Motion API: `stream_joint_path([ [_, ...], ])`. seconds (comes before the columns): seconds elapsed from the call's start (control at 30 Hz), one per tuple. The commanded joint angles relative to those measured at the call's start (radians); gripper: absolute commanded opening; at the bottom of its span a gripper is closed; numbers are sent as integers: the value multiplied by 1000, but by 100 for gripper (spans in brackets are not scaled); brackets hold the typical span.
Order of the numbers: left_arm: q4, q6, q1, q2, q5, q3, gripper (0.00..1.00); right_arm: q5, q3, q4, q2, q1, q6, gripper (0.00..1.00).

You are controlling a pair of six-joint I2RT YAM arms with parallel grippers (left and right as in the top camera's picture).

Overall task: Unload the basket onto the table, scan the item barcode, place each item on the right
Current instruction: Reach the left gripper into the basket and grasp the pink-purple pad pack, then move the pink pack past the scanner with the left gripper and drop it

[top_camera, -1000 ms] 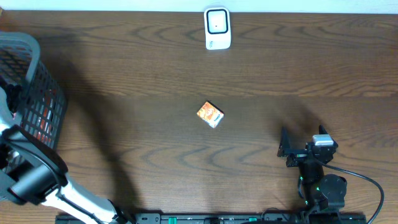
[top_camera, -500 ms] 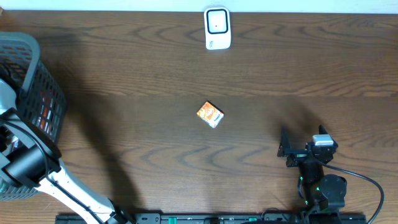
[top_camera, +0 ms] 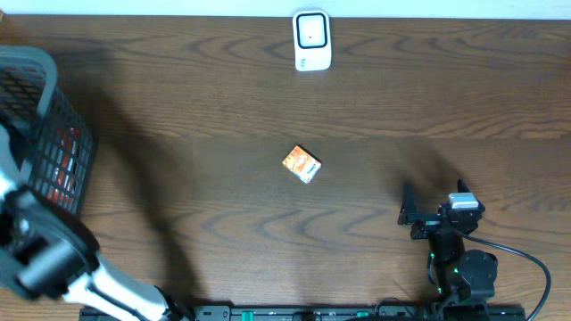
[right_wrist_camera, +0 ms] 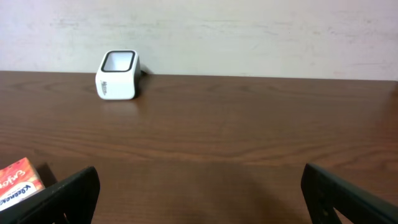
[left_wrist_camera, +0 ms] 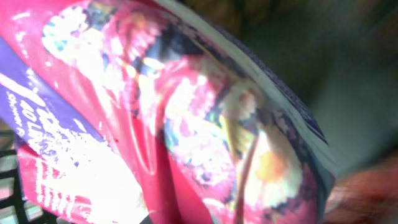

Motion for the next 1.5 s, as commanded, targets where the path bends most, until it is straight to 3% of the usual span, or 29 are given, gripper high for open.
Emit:
stream_joint_path([
  [0.0,39,-192,6,-204,211,25,7,-2,-2,-4,-3,6,11,99],
  [0.27,66,-340,-5,-533,715,24,7,-2,-2,-4,-3,6,11,99],
  [0.43,74,-470,-158,-606,911,24,7,-2,-2,-4,-3,6,11,99],
  [0.63,64,-397,-535,-556,904,-21,7,-2,-2,-4,-3,6,11,99],
  [0.87,69,-395,-887,-344,810,-39,8,-2,-2,-4,-3,6,11,99],
  [1.2,173,-399,-1154,-35,791,-39,7,-2,-2,-4,-3,6,11,99],
  [1.47,320,-462,-1257,53,768,-39,8,-2,-2,-4,-3,6,11,99],
])
